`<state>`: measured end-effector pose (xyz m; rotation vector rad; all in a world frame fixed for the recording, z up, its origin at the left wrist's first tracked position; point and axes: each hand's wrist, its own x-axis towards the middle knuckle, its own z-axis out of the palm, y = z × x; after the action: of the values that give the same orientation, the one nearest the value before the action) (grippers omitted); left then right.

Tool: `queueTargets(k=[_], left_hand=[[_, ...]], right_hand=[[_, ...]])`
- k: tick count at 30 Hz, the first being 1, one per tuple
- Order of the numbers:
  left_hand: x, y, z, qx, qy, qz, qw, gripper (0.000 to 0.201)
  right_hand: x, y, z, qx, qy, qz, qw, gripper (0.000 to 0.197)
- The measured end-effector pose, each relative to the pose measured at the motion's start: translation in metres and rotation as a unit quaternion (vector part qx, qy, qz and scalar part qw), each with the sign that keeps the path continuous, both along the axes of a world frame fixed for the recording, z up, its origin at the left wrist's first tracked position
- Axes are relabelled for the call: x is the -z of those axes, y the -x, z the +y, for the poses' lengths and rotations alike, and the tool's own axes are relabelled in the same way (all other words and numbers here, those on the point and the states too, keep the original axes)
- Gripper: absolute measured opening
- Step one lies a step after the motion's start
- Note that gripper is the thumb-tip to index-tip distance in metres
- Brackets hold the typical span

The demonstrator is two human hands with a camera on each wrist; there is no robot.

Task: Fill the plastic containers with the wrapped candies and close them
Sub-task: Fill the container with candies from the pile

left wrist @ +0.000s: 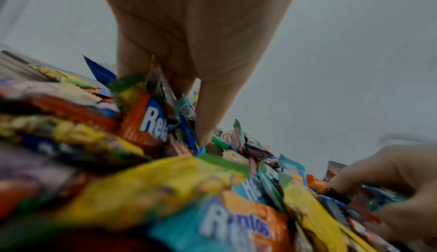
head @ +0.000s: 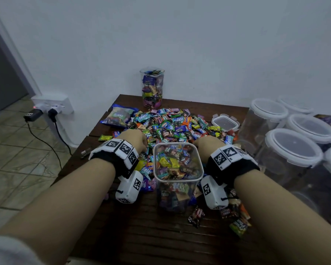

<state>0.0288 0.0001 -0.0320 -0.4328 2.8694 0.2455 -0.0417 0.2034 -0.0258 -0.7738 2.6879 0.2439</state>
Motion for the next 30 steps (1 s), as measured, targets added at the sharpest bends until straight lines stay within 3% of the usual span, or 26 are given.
queueTargets(k=[10, 13, 16, 30], left_hand=[[-0.002, -0.008, -0.001, -0.045, -0.013, 0.071, 0.996, 0.018], [-0.002, -0.014, -0.003, -0.060, -0.031, 0.096, 0.993, 0.019], [-0.003, -0.019, -0.005, -0.071, -0.049, 0.129, 0.988, 0.020], [-0.037, -0.034, 0.002, -0.080, -0.147, 0.308, 0.936, 0.017]], right_hand=[[-0.008, -0.007, 0.012, 0.065, 0.147, 0.039, 0.986, 0.018], [-0.014, -0.013, 0.014, 0.070, 0.185, 0.053, 0.979, 0.008], [-0.020, -0.016, 0.018, 0.080, 0.223, 0.054, 0.970, 0.011], [-0.062, -0.038, 0.034, 0.081, 0.460, 0.038, 0.884, 0.018]])
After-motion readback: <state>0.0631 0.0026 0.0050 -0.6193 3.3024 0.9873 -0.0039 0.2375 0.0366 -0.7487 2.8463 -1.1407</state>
